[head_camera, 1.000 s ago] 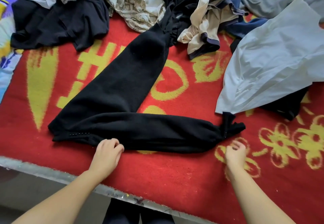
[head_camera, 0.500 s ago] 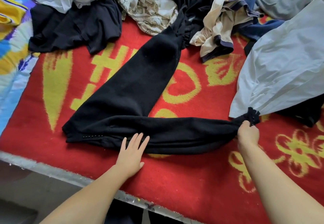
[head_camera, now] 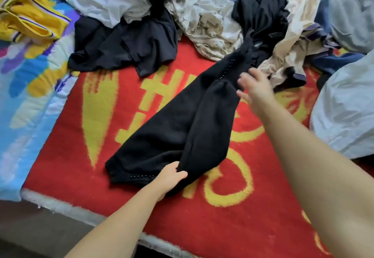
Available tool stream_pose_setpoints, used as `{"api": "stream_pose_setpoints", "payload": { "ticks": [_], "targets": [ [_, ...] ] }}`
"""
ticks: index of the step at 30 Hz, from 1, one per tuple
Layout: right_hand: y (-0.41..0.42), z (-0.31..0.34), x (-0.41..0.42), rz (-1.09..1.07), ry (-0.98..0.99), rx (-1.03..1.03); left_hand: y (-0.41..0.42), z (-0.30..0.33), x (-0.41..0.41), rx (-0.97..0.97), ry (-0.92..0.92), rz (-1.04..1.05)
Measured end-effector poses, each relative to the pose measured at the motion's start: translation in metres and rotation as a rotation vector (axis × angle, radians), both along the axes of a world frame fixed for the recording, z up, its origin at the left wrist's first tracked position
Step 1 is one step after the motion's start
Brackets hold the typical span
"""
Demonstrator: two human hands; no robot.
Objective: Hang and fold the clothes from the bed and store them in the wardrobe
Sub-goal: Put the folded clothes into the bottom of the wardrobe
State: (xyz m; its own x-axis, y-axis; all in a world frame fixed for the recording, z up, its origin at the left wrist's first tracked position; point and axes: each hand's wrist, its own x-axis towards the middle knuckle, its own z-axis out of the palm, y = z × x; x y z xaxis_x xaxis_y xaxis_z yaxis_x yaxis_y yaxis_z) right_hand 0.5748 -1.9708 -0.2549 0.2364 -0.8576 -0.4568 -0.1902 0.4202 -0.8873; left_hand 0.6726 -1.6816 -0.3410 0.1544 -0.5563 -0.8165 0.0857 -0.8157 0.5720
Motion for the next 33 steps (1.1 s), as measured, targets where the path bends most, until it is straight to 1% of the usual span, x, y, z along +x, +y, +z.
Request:
{"api": "stream_pose_setpoints", "payload": {
  "ticks": [1, 3, 5, 6, 7, 9, 10, 11, 12, 14, 16, 19, 20, 22, 24, 27, 28, 30, 31, 32, 33],
  "targets": [
    [0.018, -0.012, 0.011, 0.142, 0.173, -0.059, 0.004, 0.001, 0.007, 0.013, 0.035, 0.034],
    [0.057, -0.042, 0.012, 0.487, 0.511, -0.155, 0.009, 0.002, 0.014, 0.043, 0.042, 0.053],
    [0.096, -0.068, 0.002, 0.871, 0.774, -0.19, 0.012, 0.002, 0.025, 0.054, 0.017, 0.118],
    [0.111, -0.078, -0.002, 0.997, 0.87, -0.213, 0.015, 0.001, 0.034, 0.042, -0.042, 0.163],
    [0.122, -0.084, -0.008, 1.046, 0.928, -0.229, 0.018, 0.001, 0.044, 0.016, -0.172, 0.191],
    [0.137, -0.09, -0.008, 1.027, 0.946, -0.245, 0.036, -0.004, 0.074, 0.016, -0.543, 0.184],
    [0.142, -0.093, -0.006, 1.021, 0.944, -0.251, 0.048, -0.009, 0.091, 0.051, -0.716, 0.166],
    [0.145, -0.094, -0.006, 1.033, 0.949, -0.257, 0.059, -0.014, 0.106, 0.105, -0.826, 0.159],
    [0.148, -0.095, -0.005, 1.061, 0.96, -0.258, 0.068, -0.019, 0.119, 0.175, -0.85, 0.159],
    [0.148, -0.097, -0.001, 1.101, 0.981, -0.22, 0.075, -0.024, 0.139, 0.287, -0.735, 0.175],
    [0.146, -0.1, 0.005, 1.111, 0.995, -0.164, 0.068, -0.026, 0.147, 0.331, -0.591, 0.164],
    [0.145, -0.1, 0.018, 1.105, 1.018, -0.106, 0.057, -0.017, 0.149, 0.317, -0.372, 0.004],
    [0.148, -0.099, 0.021, 1.107, 1.027, -0.097, 0.055, -0.012, 0.149, 0.287, -0.244, 0.028],
    [0.156, -0.098, 0.025, 1.124, 1.046, -0.097, 0.058, 0.006, 0.15, 0.242, 0.08, 0.137],
    [0.166, -0.095, 0.029, 1.175, 1.056, -0.109, 0.063, 0.029, 0.153, 0.19, 0.37, 0.152],
    [0.184, -0.09, 0.037, 1.243, 0.995, -0.12, 0.057, 0.066, 0.153, 0.104, 0.656, 0.123],
    [0.187, -0.087, 0.039, 1.238, 0.953, -0.095, 0.052, 0.075, 0.152, 0.089, 0.712, 0.128],
    [0.182, -0.078, 0.042, 1.202, 0.835, -0.012, 0.029, 0.09, 0.143, 0.051, 0.751, 0.125],
    [0.175, -0.072, 0.041, 1.138, 0.746, 0.044, 0.011, 0.095, 0.136, 0.032, 0.756, 0.136],
    [0.166, -0.065, 0.041, 1.026, 0.634, 0.11, -0.008, 0.098, 0.131, 0.023, 0.763, 0.178],
    [0.157, -0.058, 0.039, 0.862, 0.51, 0.18, -0.031, 0.099, 0.126, 0.02, 0.768, 0.241]
  ]
}}
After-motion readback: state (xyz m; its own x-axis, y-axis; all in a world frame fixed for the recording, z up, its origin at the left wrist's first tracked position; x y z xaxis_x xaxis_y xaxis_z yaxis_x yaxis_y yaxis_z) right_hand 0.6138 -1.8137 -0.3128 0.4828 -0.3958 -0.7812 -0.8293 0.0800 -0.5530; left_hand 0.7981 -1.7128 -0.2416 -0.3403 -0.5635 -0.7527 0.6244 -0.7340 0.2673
